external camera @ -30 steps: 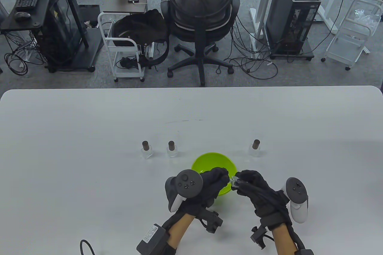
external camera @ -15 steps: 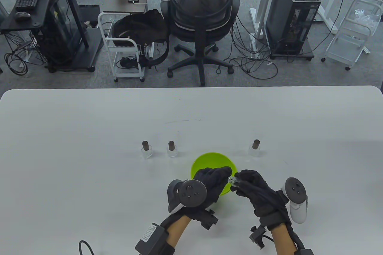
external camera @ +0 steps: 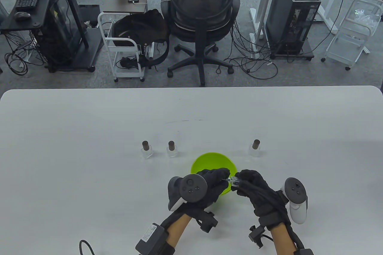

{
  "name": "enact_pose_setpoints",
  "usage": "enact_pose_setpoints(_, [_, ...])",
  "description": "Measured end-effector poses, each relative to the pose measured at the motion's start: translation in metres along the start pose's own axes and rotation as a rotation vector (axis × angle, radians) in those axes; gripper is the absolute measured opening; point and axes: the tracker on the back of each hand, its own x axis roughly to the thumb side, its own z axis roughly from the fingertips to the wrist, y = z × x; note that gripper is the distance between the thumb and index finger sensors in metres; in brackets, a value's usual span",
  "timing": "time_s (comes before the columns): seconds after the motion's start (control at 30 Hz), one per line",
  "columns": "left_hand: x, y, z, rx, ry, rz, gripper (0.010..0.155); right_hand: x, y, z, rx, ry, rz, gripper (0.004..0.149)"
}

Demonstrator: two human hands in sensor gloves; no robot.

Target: Assemble perfume bottles from components

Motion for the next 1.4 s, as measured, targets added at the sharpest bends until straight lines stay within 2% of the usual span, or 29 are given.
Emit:
enact_pose_setpoints(0.1, [-0.004, -0.001, 0.001, 0.029, -0.01, 0.083, 0.039, -0.001, -0.002, 0.001, -0.003, -0.007, -0.033, 0.048])
enact_pose_setpoints(0.2, [-0.005, -0.001, -0.001, 0.036, 0.066, 0.122, 0.05, -0.001, -0.001, 0.0, 0.005, -0.011, -0.042, 0.048])
enact_pose_setpoints(0.27, [-0.005, -0.002, -0.003, 0.006, 0.141, 0.081, 0.059, 0.0, 0.002, 0.0, 0.015, -0.01, -0.042, 0.048])
enact_pose_setpoints(0.3, [-0.005, -0.004, -0.004, -0.045, 0.167, 0.059, 0.06, 0.0, 0.002, 0.0, 0.015, -0.009, -0.042, 0.048])
enact_pose_setpoints(0.37, [-0.005, -0.005, -0.005, -0.105, 0.178, 0.065, 0.056, 0.0, 0.001, 0.0, -0.003, -0.007, -0.008, 0.048])
enact_pose_setpoints(0.6, [0.002, -0.003, -0.003, -0.067, 0.011, 0.037, 0.041, -0.001, 0.003, 0.0, 0.006, -0.007, -0.018, 0.048])
enact_pose_setpoints(0.73, [-0.007, -0.003, -0.003, -0.021, 0.066, 0.195, 0.047, -0.001, 0.001, 0.0, 0.008, -0.013, -0.06, 0.048])
enact_pose_setpoints(0.8, [-0.008, -0.002, -0.004, -0.037, 0.157, 0.158, 0.055, 0.0, 0.003, 0.0, 0.007, -0.006, -0.046, 0.048])
enact_pose_setpoints(0.87, [-0.007, -0.002, -0.005, -0.077, 0.19, 0.089, 0.054, 0.0, 0.003, 0.0, 0.006, -0.007, -0.018, 0.048])
enact_pose_setpoints(0.93, [-0.007, -0.002, -0.006, -0.125, 0.177, 0.086, 0.052, -0.001, 0.002, 0.0, -0.001, -0.006, -0.021, 0.048])
enact_pose_setpoints(1.03, [-0.004, -0.001, -0.005, -0.08, 0.122, 0.117, 0.048, -0.001, 0.002, 0.0, -0.004, -0.006, -0.032, 0.047])
enact_pose_setpoints(1.1, [0.0, 0.0, -0.005, -0.109, 0.063, 0.078, 0.042, -0.001, 0.001, 0.0, -0.006, -0.008, -0.032, 0.048])
enact_pose_setpoints(1.2, [0.002, -0.001, -0.003, -0.077, 0.015, 0.046, 0.038, -0.001, 0.001, 0.001, -0.009, -0.012, -0.026, 0.048])
enact_pose_setpoints(1.33, [-0.006, -0.002, -0.003, -0.042, 0.074, 0.201, 0.042, 0.0, -0.003, 0.001, -0.018, -0.025, -0.043, 0.047])
enact_pose_setpoints(1.4, [-0.008, -0.002, -0.003, -0.047, 0.125, 0.209, 0.049, 0.001, -0.003, 0.002, -0.019, -0.027, -0.047, 0.047])
